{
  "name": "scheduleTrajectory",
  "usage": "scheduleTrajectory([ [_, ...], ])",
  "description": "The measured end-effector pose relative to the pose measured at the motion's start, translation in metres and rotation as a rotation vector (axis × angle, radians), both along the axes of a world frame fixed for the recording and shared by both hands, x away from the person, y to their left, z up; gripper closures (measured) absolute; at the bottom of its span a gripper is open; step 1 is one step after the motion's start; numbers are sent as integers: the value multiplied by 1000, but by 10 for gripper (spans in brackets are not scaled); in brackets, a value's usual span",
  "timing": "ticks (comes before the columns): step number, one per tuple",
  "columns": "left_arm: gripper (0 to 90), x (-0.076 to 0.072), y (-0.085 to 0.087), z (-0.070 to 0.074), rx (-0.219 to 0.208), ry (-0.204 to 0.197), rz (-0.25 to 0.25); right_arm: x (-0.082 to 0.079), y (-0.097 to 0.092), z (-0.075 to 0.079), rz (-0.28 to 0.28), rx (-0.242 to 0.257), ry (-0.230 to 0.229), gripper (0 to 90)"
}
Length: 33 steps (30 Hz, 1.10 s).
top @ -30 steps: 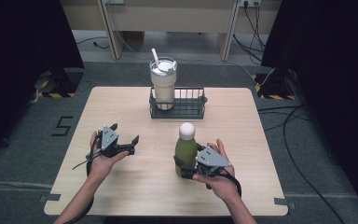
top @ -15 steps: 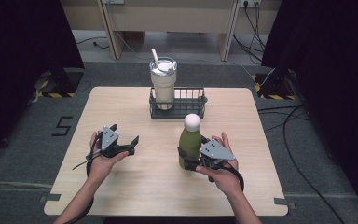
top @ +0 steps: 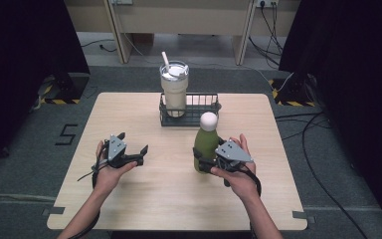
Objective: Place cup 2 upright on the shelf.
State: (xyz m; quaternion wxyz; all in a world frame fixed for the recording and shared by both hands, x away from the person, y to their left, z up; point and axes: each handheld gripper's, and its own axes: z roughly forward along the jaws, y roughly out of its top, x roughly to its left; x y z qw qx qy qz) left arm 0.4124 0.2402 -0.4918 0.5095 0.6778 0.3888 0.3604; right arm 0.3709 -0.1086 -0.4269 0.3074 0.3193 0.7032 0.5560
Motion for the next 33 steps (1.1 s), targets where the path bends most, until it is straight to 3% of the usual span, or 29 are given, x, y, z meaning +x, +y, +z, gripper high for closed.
scheduleTrajectory([
  [33,15,0,0,-2,1,5,-1,42,-8,20,-94,15,-9,209],
])
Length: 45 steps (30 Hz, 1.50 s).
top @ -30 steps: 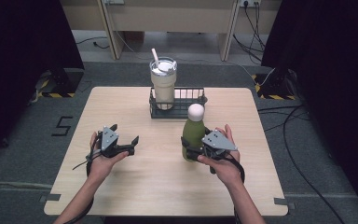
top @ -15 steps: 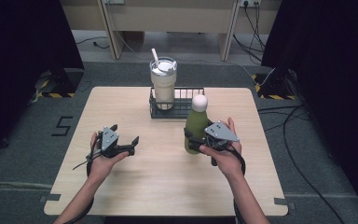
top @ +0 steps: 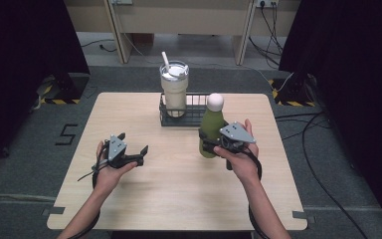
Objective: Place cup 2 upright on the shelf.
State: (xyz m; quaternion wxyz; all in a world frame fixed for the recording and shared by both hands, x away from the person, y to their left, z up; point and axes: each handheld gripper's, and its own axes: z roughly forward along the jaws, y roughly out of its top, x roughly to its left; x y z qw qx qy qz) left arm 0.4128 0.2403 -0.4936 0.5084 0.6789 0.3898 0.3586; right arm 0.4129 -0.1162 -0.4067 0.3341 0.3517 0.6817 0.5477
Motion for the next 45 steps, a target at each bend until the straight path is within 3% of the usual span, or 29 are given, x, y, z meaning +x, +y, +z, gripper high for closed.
scheduleTrajectory([
  [45,15,0,1,-1,-1,3,2,45,0,31,-87,6,-16,210],
])
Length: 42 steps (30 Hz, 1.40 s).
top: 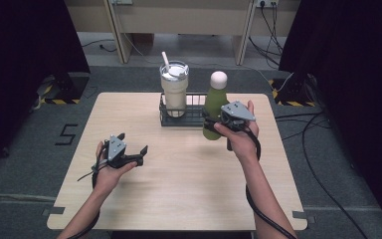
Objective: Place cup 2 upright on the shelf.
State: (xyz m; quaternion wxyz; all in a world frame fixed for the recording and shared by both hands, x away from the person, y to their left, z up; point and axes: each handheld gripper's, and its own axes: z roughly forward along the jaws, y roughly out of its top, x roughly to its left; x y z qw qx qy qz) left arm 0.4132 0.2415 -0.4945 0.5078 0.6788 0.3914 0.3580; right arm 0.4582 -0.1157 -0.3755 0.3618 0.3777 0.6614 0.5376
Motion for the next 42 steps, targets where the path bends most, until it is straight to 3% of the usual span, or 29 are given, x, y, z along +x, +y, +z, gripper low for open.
scheduleTrajectory([
  [42,19,1,3,-1,-8,6,8,46,4,21,-62,15,4,214],
])
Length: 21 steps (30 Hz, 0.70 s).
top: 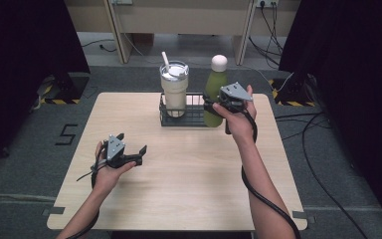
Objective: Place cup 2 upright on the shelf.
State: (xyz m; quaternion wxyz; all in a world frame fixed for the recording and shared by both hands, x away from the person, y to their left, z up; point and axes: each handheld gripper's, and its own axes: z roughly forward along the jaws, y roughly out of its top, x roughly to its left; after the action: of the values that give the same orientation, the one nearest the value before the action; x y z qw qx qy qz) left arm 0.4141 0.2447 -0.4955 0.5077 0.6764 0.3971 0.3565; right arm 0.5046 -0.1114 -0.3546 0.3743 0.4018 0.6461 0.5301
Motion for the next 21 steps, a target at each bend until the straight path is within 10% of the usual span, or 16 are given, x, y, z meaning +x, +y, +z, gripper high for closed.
scheduleTrajectory([
  [21,21,0,1,0,-1,0,1,23,4,11,-28,8,3,215],
])
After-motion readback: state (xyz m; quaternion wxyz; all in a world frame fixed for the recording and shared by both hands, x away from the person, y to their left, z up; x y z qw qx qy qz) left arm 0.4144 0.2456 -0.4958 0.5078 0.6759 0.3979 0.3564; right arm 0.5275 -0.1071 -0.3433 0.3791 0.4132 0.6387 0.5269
